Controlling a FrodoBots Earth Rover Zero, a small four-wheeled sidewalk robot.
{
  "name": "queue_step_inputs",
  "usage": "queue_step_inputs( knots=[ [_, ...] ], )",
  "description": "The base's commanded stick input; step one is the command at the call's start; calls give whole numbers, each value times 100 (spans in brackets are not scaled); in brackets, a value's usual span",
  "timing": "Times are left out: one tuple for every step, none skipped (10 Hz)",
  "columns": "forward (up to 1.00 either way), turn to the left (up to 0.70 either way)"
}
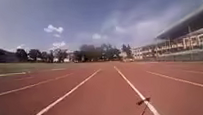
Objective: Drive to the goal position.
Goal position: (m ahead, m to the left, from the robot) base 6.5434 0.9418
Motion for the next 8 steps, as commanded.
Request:
queue_step_inputs(
  knots=[
    [70,0],
    [70,0],
    [70,0],
    [70,0],
    [70,0],
    [70,0],
    [70,0],
    [70,0]
  ],
)
